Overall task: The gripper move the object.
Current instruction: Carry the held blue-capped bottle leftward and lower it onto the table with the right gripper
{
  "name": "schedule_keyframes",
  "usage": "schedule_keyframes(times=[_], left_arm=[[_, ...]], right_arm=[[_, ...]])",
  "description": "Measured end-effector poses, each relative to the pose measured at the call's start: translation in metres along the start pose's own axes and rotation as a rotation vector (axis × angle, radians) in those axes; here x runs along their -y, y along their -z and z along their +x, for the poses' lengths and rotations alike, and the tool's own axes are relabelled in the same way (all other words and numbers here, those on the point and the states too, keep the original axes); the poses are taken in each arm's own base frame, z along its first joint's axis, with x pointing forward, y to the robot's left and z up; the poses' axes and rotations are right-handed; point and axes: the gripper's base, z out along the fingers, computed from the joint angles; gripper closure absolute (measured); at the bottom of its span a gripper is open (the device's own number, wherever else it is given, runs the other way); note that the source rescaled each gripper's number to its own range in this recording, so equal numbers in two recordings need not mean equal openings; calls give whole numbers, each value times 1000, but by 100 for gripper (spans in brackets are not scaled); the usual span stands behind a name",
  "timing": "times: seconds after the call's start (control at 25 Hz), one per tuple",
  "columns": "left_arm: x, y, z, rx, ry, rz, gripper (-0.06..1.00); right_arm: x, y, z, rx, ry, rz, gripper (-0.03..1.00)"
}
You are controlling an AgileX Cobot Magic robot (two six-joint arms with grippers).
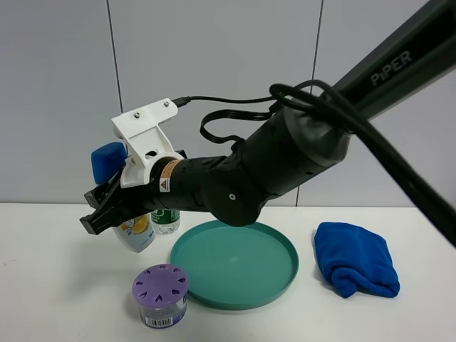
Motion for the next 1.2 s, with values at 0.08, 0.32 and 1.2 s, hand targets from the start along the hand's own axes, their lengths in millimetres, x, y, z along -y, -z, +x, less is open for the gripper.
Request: schedule_keyframes(times=[0.08, 0.32, 1.2], left_arm=[[0, 0, 0, 0, 0, 0, -6], [0, 0, 0, 0, 0, 0, -6], [0, 0, 0, 0, 0, 0, -6]], right_arm=[[1, -9, 1, 9, 7, 6, 97], [4, -20, 6, -22, -26, 27, 97], [1, -38, 55, -50, -112, 98, 97]])
